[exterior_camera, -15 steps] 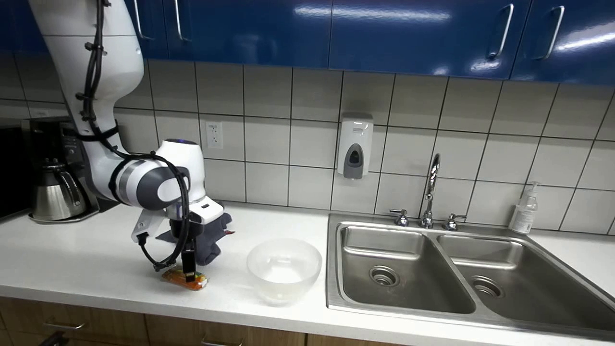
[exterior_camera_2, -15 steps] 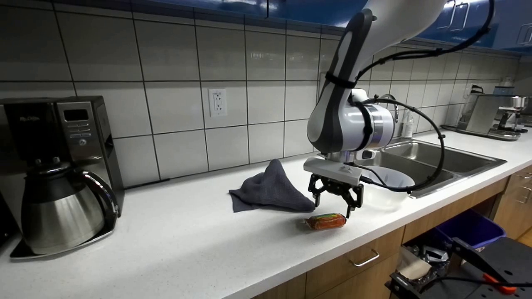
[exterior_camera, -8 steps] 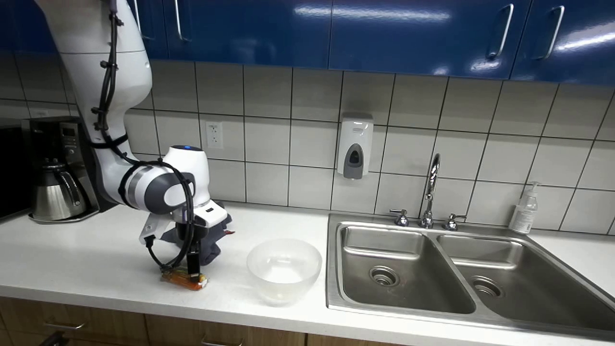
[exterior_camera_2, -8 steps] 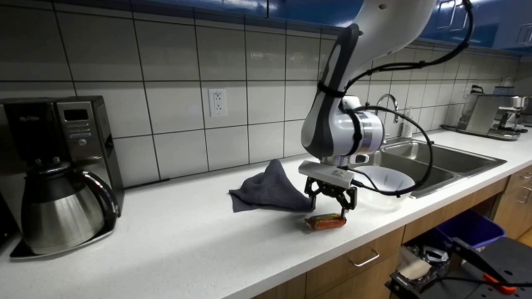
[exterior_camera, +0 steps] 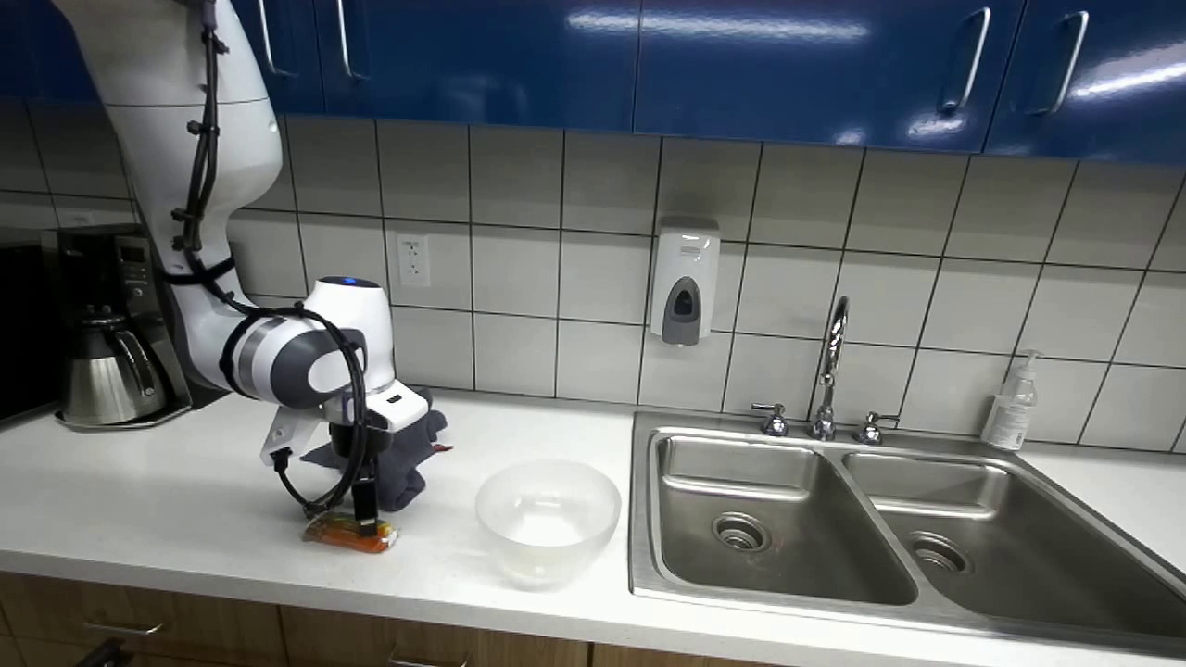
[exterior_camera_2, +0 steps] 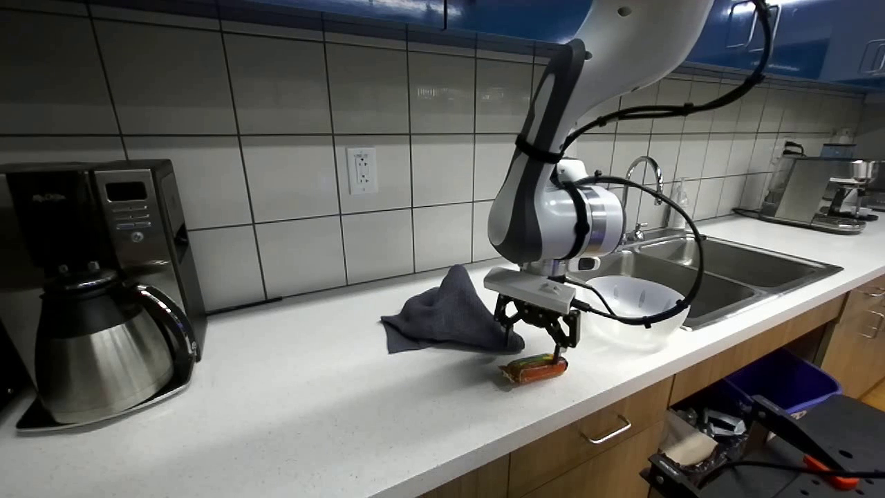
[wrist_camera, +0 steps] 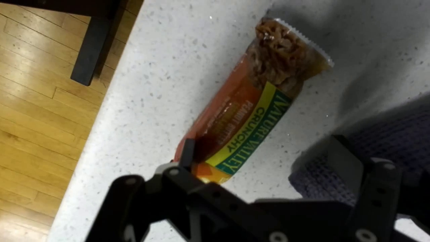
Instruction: Put the orange packet in the bowl.
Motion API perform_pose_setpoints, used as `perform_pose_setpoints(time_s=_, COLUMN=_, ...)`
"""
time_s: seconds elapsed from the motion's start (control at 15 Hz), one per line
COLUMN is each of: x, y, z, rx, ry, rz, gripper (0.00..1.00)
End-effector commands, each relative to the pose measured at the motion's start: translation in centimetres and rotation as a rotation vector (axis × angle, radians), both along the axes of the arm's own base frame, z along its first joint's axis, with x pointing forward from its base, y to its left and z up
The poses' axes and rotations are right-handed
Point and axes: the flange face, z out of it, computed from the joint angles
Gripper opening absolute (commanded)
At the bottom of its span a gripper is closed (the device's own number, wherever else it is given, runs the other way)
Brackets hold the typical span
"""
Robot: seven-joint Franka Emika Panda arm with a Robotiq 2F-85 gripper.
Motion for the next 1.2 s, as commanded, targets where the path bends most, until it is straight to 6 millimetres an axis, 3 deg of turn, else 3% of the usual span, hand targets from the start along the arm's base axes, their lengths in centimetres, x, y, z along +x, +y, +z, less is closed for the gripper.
perform_pose_setpoints(time_s=0.0, x=0.0, y=1.7, z=1.7, rx=0.002, ry=-0.021, rz=0.016, gripper=1.00)
perform_pose_setpoints(time_s=0.4, x=-0.5, y=2.9, z=1.7, rx=0.000, ry=-0.014, rz=0.045, gripper=1.00)
perform_pose_setpoints(time_s=1.13, x=-2.1, y=1.7, z=0.2, rx=-0.014, ry=0.030, rz=0.020, gripper=1.00)
